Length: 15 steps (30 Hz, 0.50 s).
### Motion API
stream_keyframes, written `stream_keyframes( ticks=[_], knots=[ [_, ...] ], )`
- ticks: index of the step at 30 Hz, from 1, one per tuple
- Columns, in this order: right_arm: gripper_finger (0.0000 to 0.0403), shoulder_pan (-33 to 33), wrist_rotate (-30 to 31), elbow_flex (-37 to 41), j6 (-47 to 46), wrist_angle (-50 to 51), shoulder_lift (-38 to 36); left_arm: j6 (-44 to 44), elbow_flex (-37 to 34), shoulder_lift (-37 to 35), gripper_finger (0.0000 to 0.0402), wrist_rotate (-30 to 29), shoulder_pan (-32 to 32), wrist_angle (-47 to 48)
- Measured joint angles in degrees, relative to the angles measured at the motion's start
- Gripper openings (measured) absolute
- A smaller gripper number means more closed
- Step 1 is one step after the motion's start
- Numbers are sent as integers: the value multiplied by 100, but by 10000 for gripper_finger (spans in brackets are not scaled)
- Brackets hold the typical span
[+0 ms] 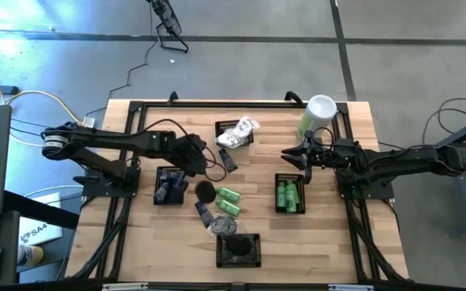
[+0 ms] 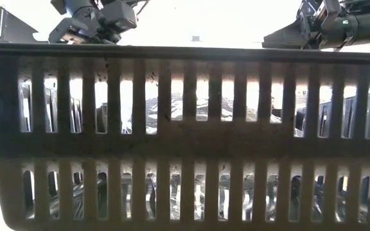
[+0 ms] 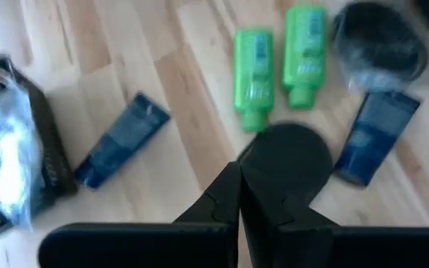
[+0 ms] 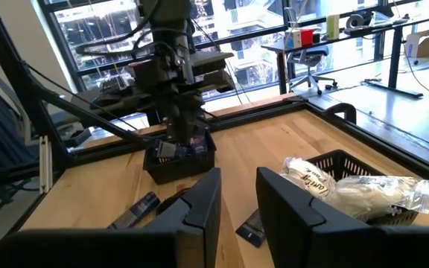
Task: Pick & Place Travel size toiletries
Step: Put the blue bottle into the middle left black bin
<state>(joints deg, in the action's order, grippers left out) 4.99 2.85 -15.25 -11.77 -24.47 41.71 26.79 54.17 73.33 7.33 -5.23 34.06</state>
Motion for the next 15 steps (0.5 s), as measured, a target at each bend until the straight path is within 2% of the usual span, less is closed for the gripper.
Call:
stream_keyframes(
  ticks=[8,11,15],
  knots=[
    [79,0,-2,0,2,-7,0,2,4,71,13,-219,0,-26],
    [79,0,-2,0,0,-7,0,-2,4,71,45,-451,0,-59],
    [79,0,-2,0,2,-5,0,-2,4,71,114,-654,-2,-61]
  ],
)
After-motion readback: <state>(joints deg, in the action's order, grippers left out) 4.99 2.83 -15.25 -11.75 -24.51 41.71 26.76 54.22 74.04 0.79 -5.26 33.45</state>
